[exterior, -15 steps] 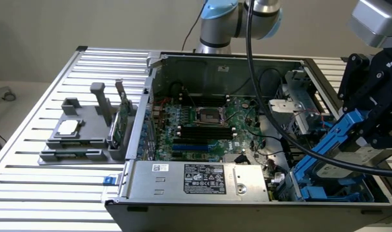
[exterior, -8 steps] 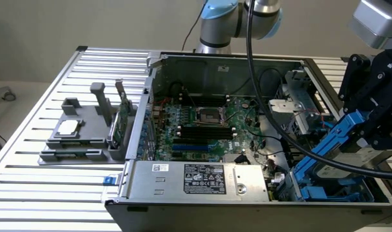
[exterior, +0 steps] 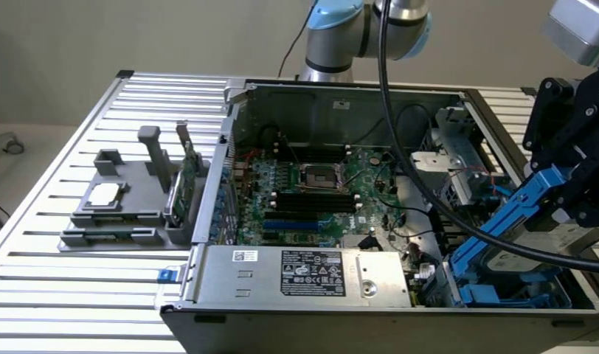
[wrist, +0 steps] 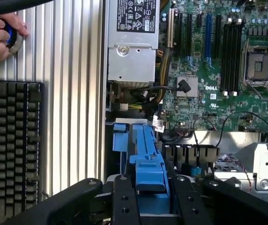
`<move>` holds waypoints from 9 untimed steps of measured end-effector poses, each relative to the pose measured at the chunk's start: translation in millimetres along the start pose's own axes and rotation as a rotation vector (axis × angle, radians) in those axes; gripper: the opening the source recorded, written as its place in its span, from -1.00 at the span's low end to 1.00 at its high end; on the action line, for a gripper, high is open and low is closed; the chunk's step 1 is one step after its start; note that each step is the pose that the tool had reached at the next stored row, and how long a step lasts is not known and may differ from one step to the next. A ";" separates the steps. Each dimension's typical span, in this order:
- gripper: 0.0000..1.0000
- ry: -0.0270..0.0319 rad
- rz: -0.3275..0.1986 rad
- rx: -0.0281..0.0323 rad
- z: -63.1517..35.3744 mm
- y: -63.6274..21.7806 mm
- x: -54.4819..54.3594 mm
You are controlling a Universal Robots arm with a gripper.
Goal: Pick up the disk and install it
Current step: 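Insert the disk into the insertion slot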
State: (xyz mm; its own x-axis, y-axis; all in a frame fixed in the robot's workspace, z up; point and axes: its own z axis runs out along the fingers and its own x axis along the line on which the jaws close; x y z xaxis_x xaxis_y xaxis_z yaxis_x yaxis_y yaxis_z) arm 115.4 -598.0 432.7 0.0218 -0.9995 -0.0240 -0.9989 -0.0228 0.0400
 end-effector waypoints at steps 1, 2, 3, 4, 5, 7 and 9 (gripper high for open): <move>-0.34 0.0002 0.001 0.0000 -0.6 0.0 0.1; -0.34 0.0004 0.001 0.0000 -0.9 0.1 0.3; -0.34 0.0005 0.003 0.0001 -1.0 0.0 0.4; -0.34 0.0004 0.004 0.0003 -0.9 0.0 0.5; -0.34 0.0004 0.006 0.0013 -0.9 0.0 0.5; -0.34 0.0004 0.009 0.0058 -0.8 0.1 0.6; -0.34 0.0002 0.012 0.0120 -0.7 0.2 0.6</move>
State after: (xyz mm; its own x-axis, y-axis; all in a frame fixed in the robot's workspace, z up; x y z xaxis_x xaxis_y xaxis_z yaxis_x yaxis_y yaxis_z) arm 115.3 -598.6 433.3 0.0097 -0.9997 -0.0234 -0.9995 -0.0103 0.0283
